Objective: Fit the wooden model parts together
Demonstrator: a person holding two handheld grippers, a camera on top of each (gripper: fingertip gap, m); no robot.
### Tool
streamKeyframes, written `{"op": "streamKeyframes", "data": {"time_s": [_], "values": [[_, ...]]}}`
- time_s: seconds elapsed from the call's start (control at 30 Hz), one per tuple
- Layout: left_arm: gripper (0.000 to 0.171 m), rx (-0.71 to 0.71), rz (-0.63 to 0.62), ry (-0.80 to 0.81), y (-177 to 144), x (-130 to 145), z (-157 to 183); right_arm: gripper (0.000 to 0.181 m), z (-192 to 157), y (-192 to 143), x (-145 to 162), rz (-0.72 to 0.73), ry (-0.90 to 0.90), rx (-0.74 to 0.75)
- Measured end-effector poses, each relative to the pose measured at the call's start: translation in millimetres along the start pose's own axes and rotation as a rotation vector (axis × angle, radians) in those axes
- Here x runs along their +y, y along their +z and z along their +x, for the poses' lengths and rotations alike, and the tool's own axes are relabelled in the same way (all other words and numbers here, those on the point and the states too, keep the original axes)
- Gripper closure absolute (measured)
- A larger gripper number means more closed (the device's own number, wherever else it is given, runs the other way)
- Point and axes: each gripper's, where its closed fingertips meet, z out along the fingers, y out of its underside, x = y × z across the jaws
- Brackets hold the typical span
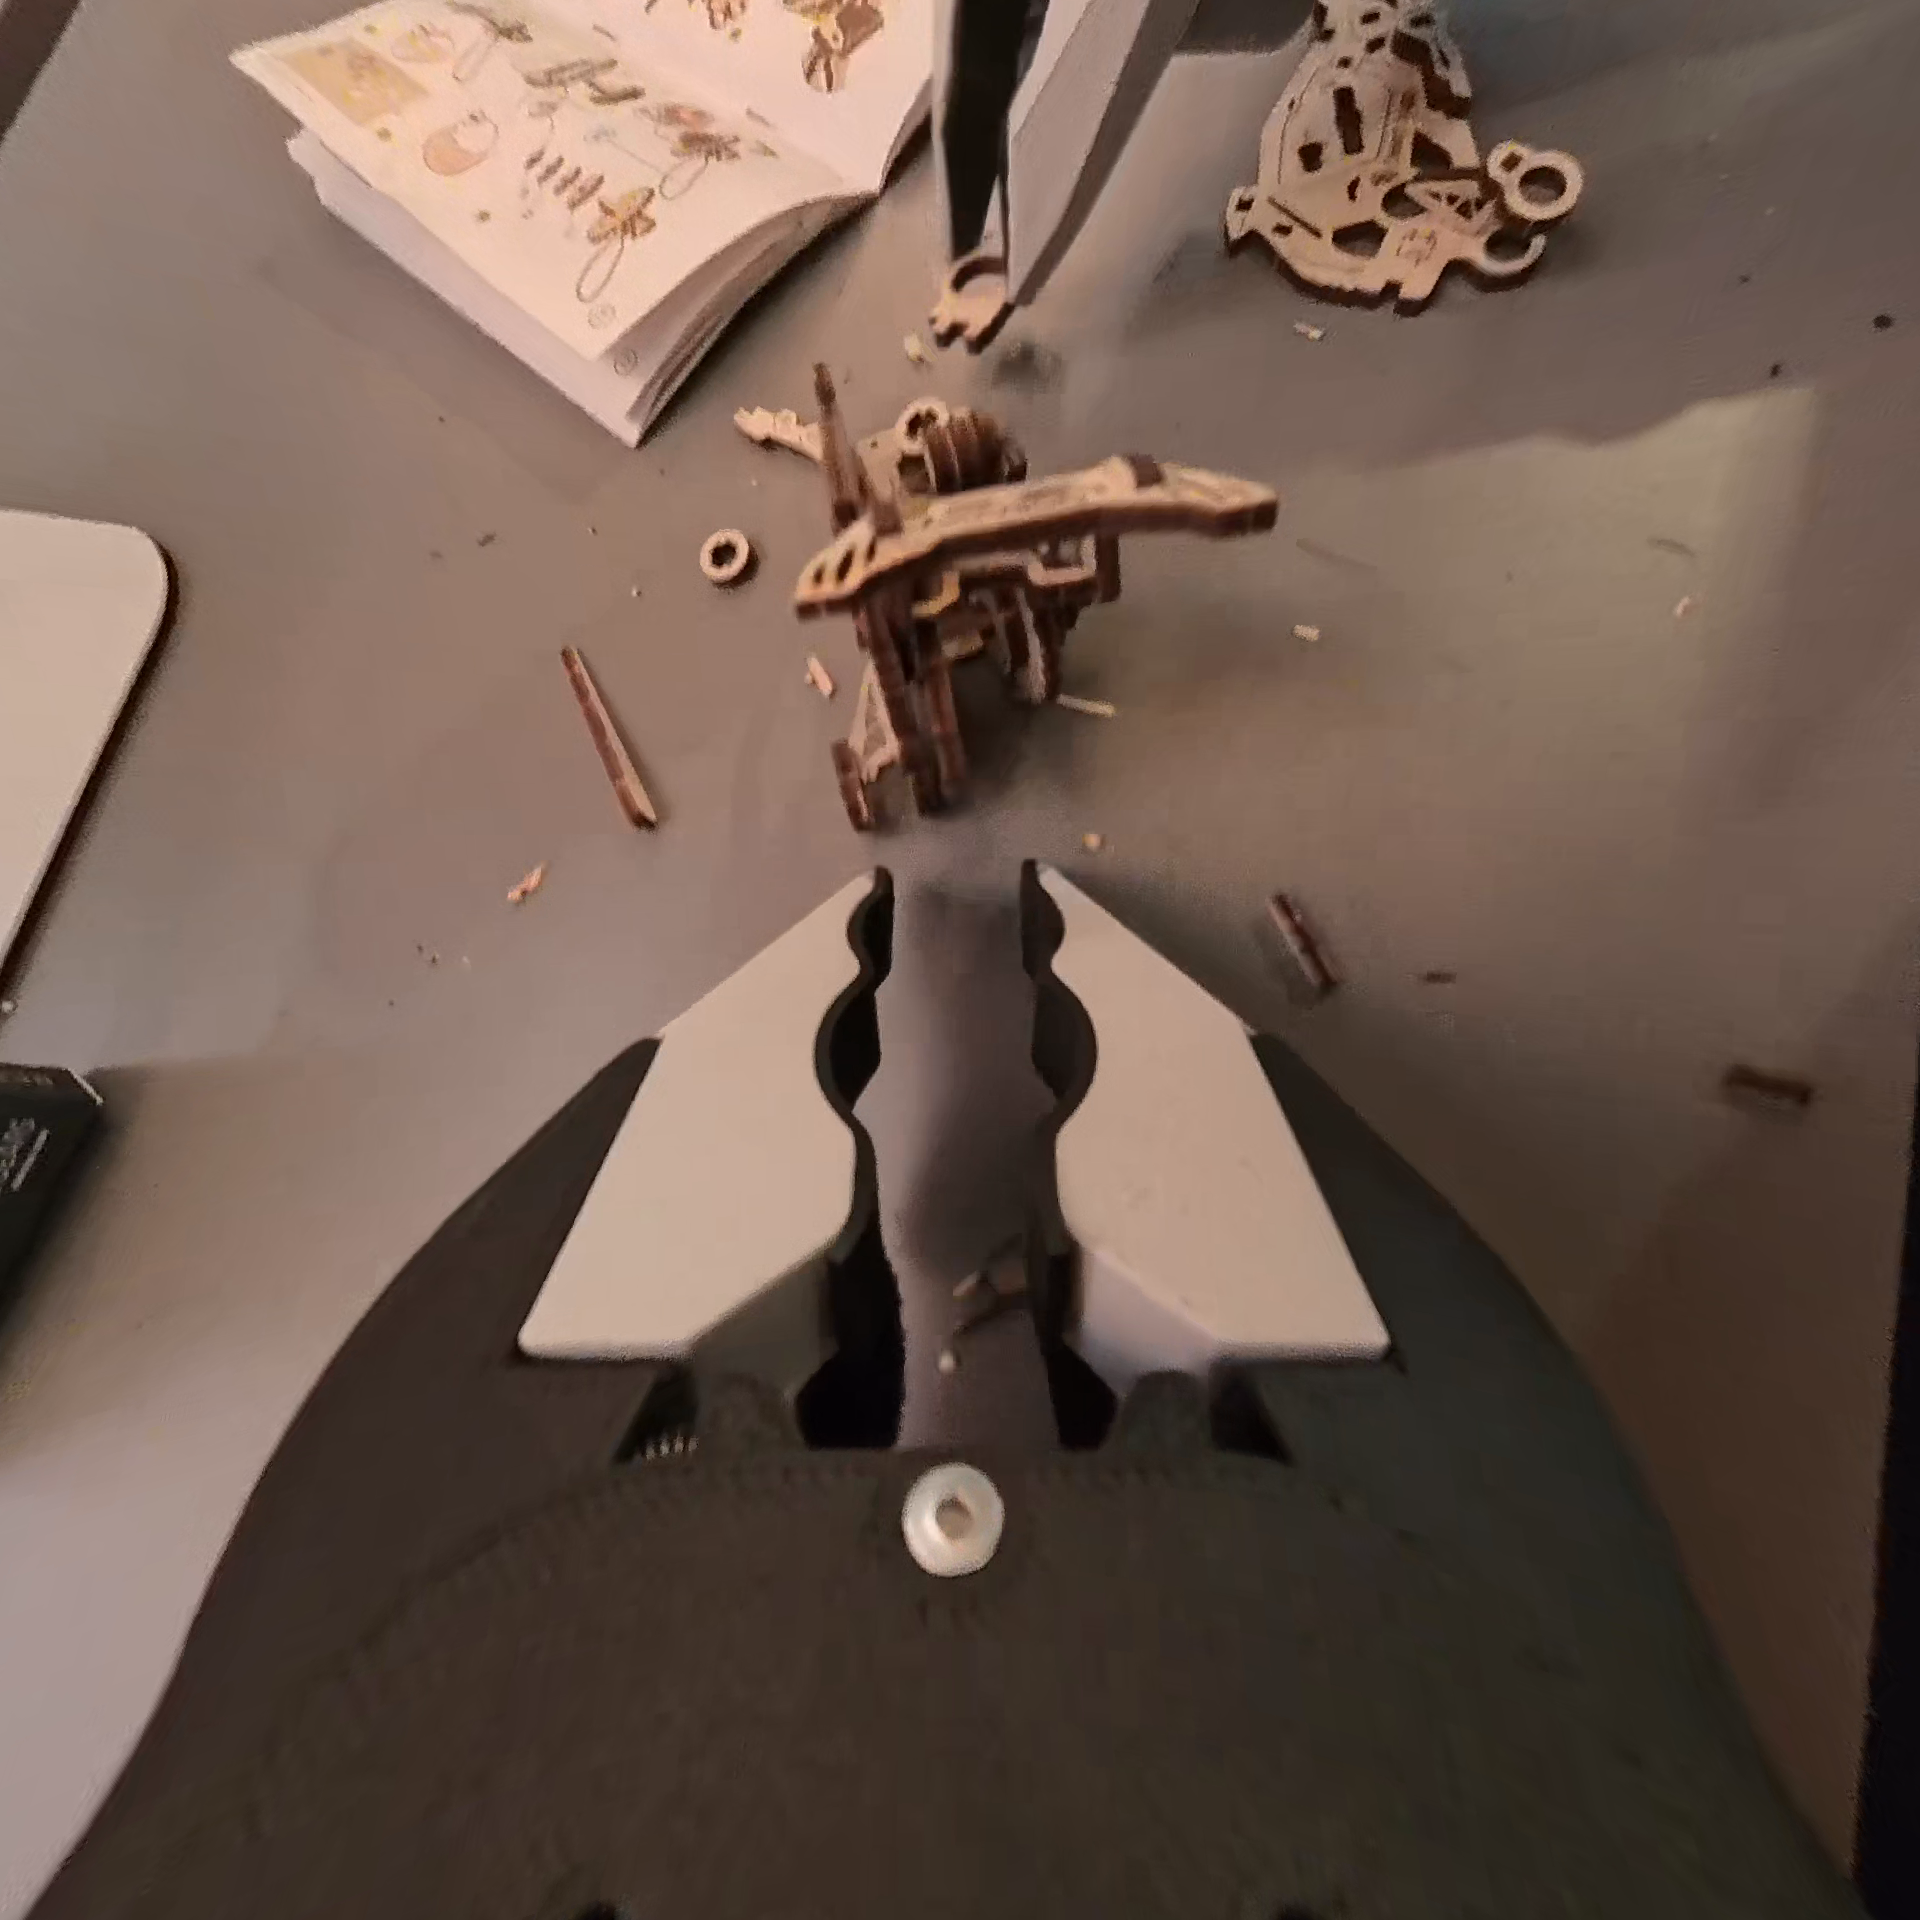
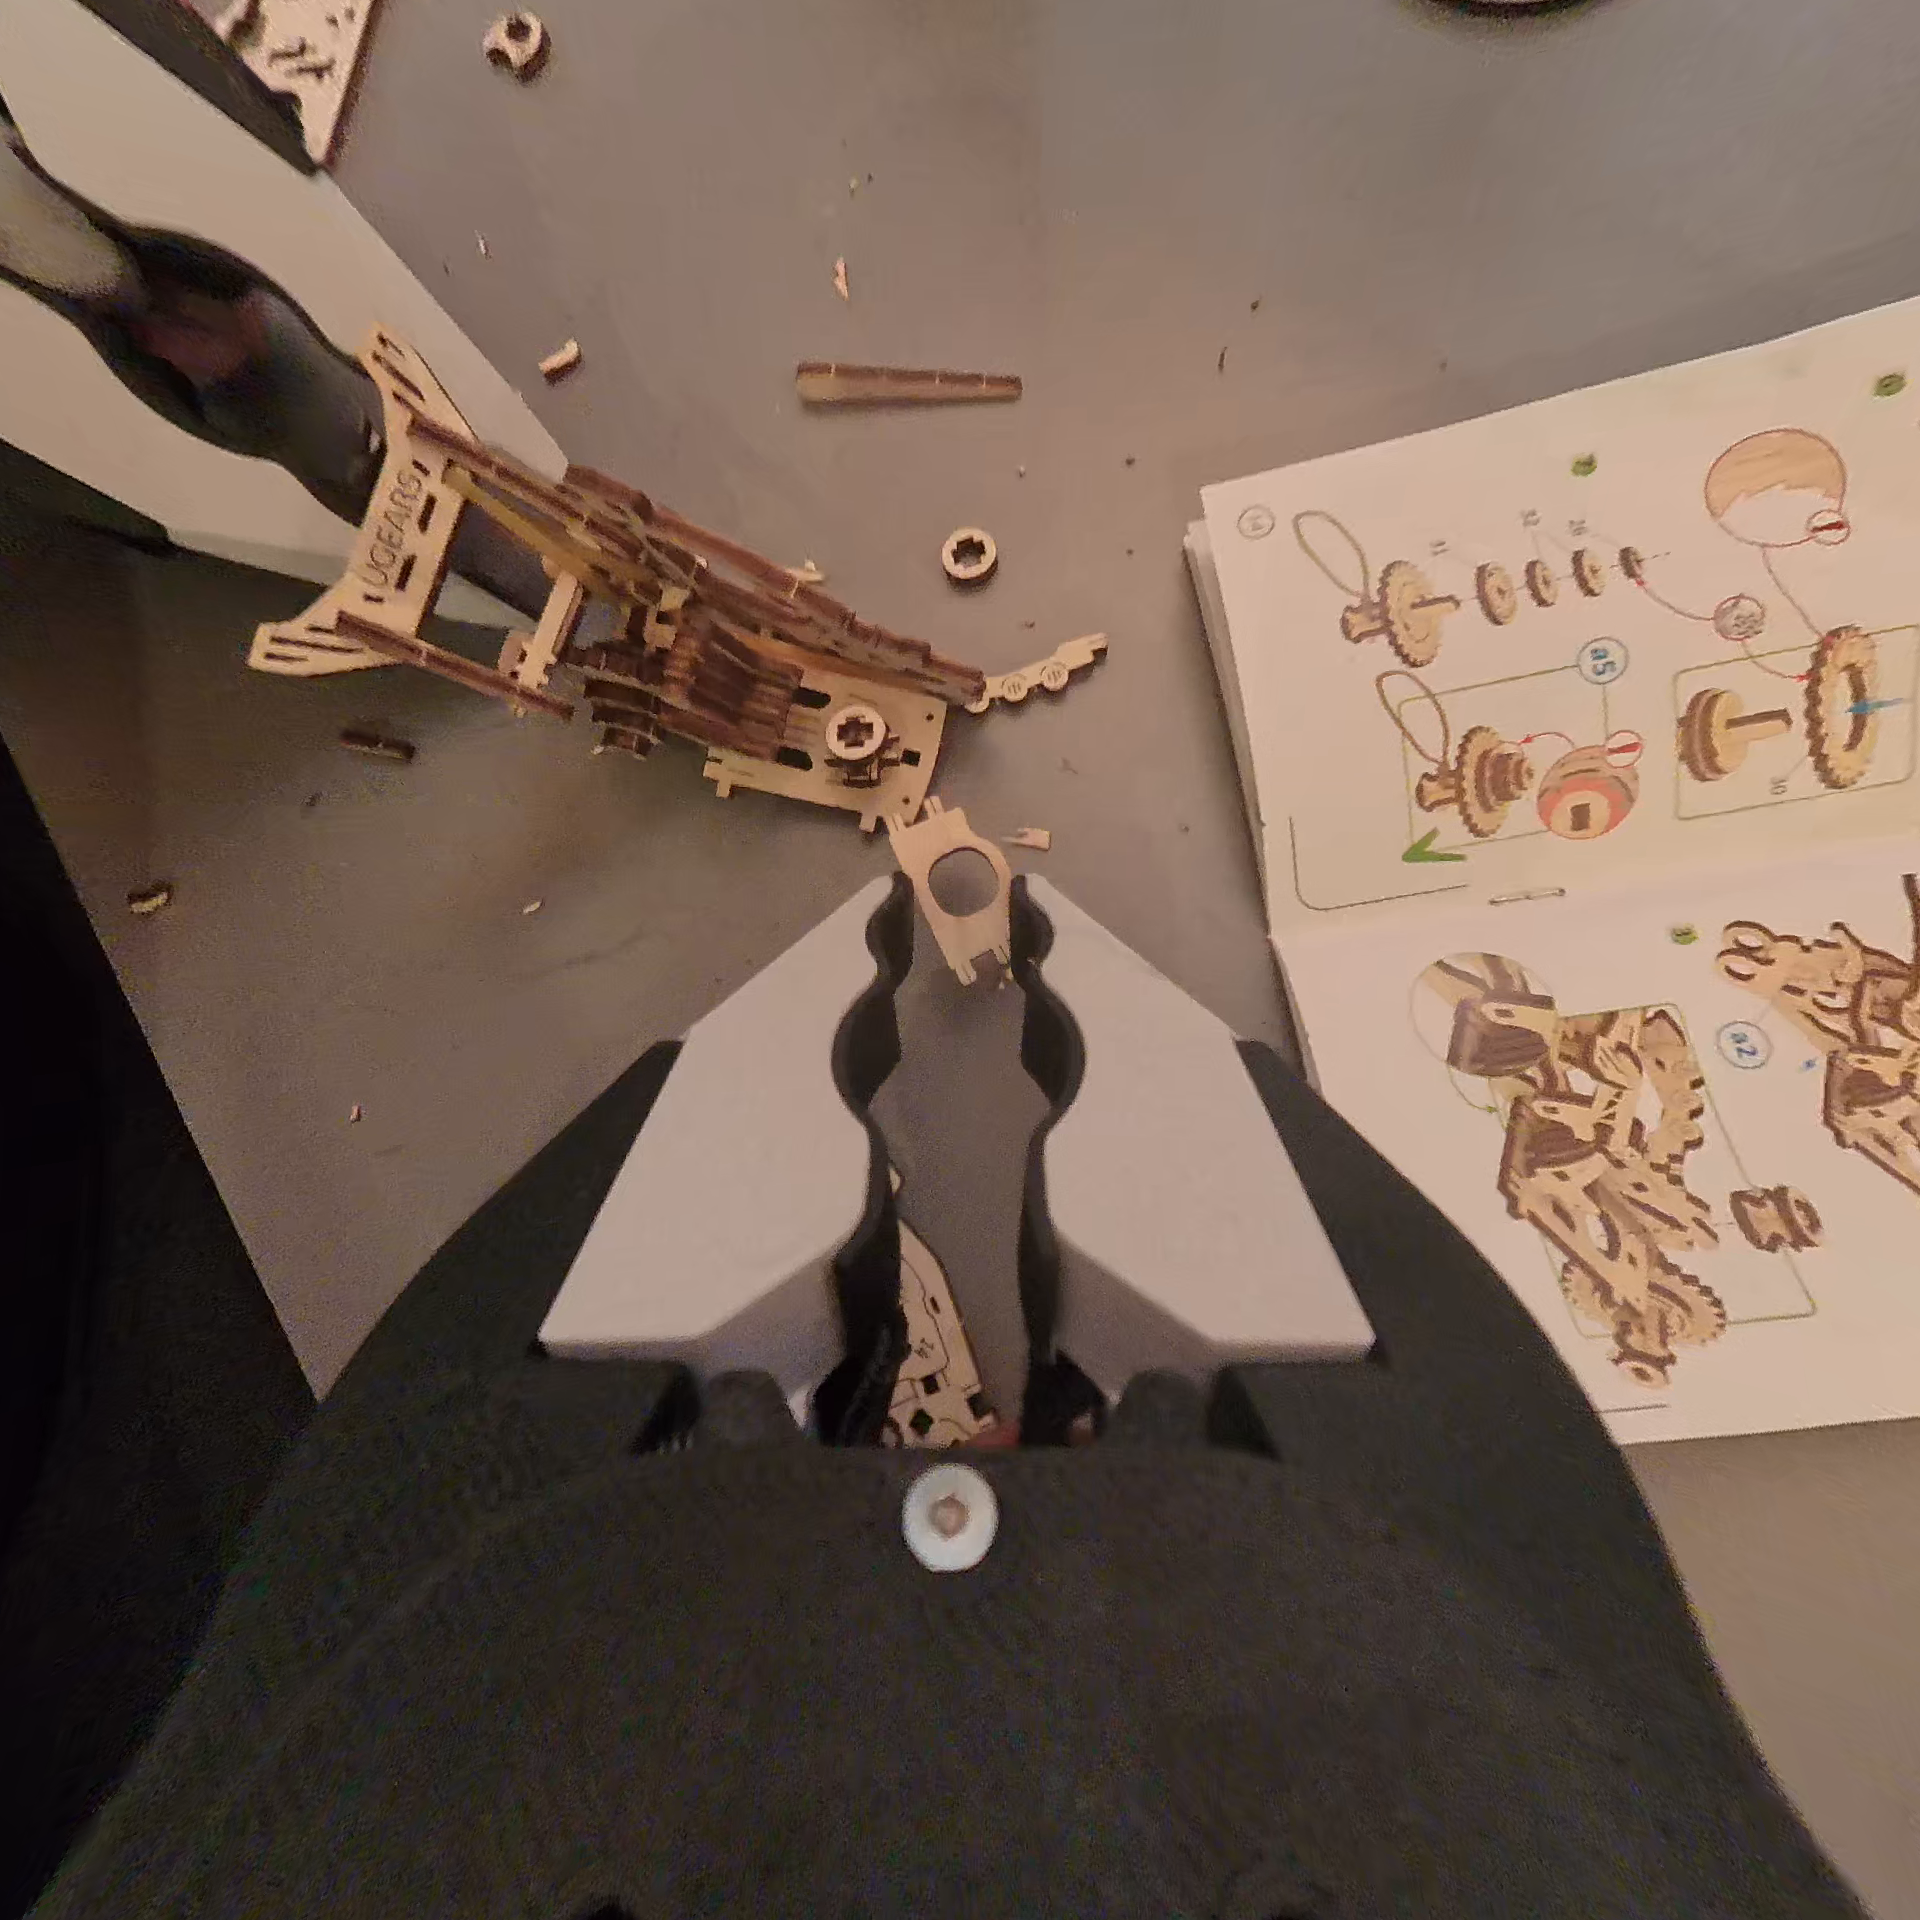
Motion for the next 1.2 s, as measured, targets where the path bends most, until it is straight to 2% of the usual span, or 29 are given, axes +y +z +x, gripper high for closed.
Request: {"op": "streamKeyframes", "data": {"time_s": [0.17,0.27,0.33,0.4,0.5,0.63,0.8,0.9,1.1,1.13,1.2], "values": [[0.144,-0.035,0.012,-0.048,-27,9,-17,0.166,4,3,13,-0.052,-0.044,0.033],[0.144,-0.071,0.048,-0.056,-36,3,-32,0.152,4,-1,12,-0.074,-0.094,0.048],[0.144,-0.085,0.069,-0.069,-36,-2,-38,0.152,5,-9,-1,-0.049,-0.125,0.048],[0.145,-0.093,0.095,-0.08,-34,-6,-39,0.157,6,-14,-29,0.012,-0.162,0.031],[0.145,-0.109,0.114,-0.084,-29,-9,-40,0.16,5,1,-60,-0.02,-0.224,-0.021],[0.146,-0.123,0.145,-0.101,-32,-12,-42,0.16,1,39,-58,-0.197,-0.251,-0.141],[0.146,-0.125,0.155,-0.114,-34,-5,-40,0.161,-1,55,-57,-0.307,-0.321,-0.145],[0.147,-0.123,0.167,-0.122,-36,-3,-41,0.17,2,60,-49,-0.361,-0.344,-0.121],[0.147,-0.132,0.179,-0.112,-37,-4,-42,0.175,-2,61,-50,-0.332,-0.34,-0.148],[0.148,-0.133,0.181,-0.112,-37,-4,-42,0.181,-2,59,-53,-0.31,-0.333,-0.156],[0.148,-0.134,0.183,-0.11,-38,-5,-42,0.181,0,51,-57,-0.282,-0.317,-0.152]]}}
